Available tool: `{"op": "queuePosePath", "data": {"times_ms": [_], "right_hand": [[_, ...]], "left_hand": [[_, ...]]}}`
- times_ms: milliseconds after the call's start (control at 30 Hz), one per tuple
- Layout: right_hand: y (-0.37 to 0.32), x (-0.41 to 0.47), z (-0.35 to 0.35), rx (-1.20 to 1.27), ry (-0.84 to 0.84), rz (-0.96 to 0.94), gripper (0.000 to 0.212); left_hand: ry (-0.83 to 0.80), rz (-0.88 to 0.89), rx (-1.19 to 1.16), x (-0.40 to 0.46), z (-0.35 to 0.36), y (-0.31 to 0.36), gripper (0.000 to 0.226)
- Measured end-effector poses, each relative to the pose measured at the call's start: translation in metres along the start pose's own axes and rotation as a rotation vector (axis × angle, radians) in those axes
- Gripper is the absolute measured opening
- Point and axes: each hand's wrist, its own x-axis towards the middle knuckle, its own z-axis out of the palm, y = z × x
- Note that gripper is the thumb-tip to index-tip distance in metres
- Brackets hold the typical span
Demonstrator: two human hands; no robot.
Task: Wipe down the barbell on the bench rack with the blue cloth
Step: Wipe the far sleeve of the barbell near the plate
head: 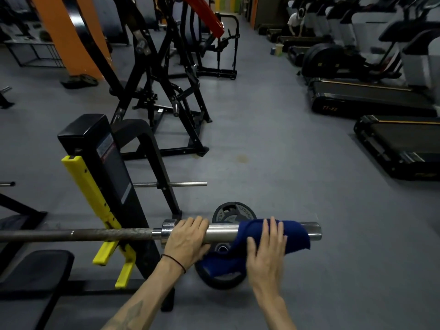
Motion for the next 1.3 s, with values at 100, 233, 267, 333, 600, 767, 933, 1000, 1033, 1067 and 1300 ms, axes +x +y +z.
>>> {"op": "queuePosePath", "data": {"times_ms": [100, 233, 267, 333, 600, 767, 933, 1000, 1033, 1067, 1300], "right_hand": [[-0.056, -0.022, 0.024, 0.028, -0.101, -0.128, 0.074], [-0.028, -0.009, 0.015, -0.122, -0.244, -0.585, 0.071], [-0.009, -0.001, 0.009, -0.129, -0.215, -0.581, 0.068], [0.021, 0.008, -0.005, -0.094, -0.107, -0.388, 0.062], [-0.056, -0.015, 0.022, -0.036, -0.265, -0.479, 0.07], [0.005, 0.005, -0.003, -0.042, -0.03, -0.166, 0.063], [-0.067, -0.03, 0.031, 0.027, -0.135, -0.21, 0.075], [-0.052, -0.023, 0.027, -0.051, -0.214, -0.453, 0.07], [-0.035, -0.014, 0.021, -0.069, -0.204, -0.504, 0.066], [-0.017, -0.004, 0.015, -0.078, -0.175, -0.5, 0.063], [-0.044, -0.013, 0.019, 0.071, -0.045, -0.06, 0.071]], "left_hand": [[-0.013, -0.007, 0.0, 0.001, 0.0, 0.0, 0.057], [-0.039, -0.027, -0.043, 0.001, 0.0, -0.001, 0.058], [-0.043, -0.032, -0.059, 0.0, -0.001, -0.001, 0.057], [-0.052, -0.033, -0.065, 0.0, -0.001, -0.001, 0.058], [0.001, -0.014, -0.02, 0.001, 0.002, -0.002, 0.054], [-0.007, -0.019, -0.039, 0.002, 0.003, -0.002, 0.054], [-0.103, -0.033, -0.008, 0.006, 0.0, -0.003, 0.055], [-0.211, -0.048, -0.029, 0.012, -0.006, -0.006, 0.054], [-0.26, -0.052, -0.058, 0.016, -0.009, -0.007, 0.054], [-0.292, -0.051, -0.09, 0.02, -0.013, -0.01, 0.053], [-0.516, 0.004, -0.04, 0.048, -0.027, -0.02, 0.067]]}}
